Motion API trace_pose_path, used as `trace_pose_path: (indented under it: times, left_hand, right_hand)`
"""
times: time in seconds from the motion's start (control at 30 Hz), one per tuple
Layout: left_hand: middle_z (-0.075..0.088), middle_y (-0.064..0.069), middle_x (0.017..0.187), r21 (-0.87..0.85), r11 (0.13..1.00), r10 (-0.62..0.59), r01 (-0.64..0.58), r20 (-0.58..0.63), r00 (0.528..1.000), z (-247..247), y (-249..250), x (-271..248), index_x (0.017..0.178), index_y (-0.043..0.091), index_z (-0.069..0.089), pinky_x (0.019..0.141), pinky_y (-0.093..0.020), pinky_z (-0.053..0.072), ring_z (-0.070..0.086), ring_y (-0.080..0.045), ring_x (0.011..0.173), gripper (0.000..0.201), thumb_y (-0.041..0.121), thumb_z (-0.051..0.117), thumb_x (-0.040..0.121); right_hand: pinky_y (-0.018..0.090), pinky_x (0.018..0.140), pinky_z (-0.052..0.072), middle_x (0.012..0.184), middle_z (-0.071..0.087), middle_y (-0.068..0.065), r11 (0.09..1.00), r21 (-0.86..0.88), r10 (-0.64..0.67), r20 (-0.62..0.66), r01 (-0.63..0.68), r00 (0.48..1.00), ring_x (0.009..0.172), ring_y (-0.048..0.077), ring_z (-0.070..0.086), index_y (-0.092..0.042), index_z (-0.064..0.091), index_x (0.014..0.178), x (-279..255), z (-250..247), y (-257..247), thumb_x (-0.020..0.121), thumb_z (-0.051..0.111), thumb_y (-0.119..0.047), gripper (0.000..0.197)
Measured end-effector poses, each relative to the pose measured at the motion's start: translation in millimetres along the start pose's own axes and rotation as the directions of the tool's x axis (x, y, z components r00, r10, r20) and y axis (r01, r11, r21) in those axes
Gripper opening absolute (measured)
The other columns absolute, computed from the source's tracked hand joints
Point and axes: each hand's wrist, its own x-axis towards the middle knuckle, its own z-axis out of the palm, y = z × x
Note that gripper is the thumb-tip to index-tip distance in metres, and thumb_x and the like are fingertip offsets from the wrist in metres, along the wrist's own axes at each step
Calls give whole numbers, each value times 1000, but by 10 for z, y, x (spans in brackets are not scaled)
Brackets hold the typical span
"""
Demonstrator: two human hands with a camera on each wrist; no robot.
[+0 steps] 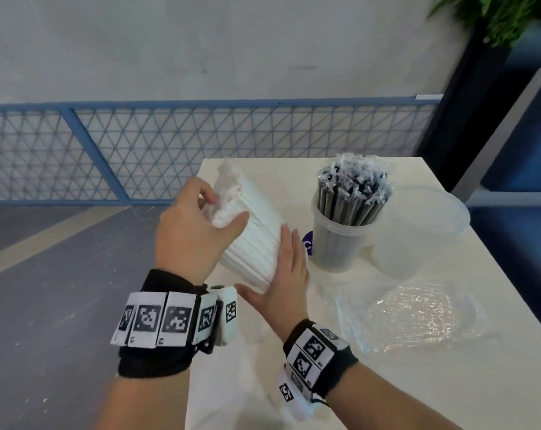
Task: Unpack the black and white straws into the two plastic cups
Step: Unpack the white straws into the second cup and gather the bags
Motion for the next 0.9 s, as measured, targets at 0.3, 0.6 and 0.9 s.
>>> trace_pose_path:
  times: [0.3, 0.6, 0.9]
  left_hand:
    - [54, 14, 103, -222, 950, 264, -219, 198, 944, 429, 1184, -699, 103, 27, 45, 73, -13, 47, 57, -3, 87, 59, 59, 68, 60]
    - [44, 10, 128, -440, 886, 76, 147, 450, 890, 1569, 1113, -889, 130, 27, 31, 105, -38, 40, 45, -12, 121, 95, 48, 83, 54]
    - [65, 3, 113, -469, 799, 56, 376, 681, 730, 2266, 1069, -1199, 110, 27, 54, 87, -27, 53, 61, -13, 108, 84, 43, 88, 34]
  right_hand:
    - [15, 71, 52, 109, 63, -2, 876, 482, 101, -256, 36, 961, 94, 5, 62, -26, 40, 130, -233, -1159, 268, 65, 80, -11, 78]
    - [40, 76, 56, 95, 66, 1, 845, 522, 176, -68, -116, 982, 94, 22, 64, -24, 58, 97, -141, -2551, 930, 51, 63, -11, 48]
    - [30, 69, 54, 104, 68, 13, 727, 614, 215, 220, -307, 951, 100, 29, 64, -5, 57, 112, -357, -2703, 1714, 41, 66, -15, 73]
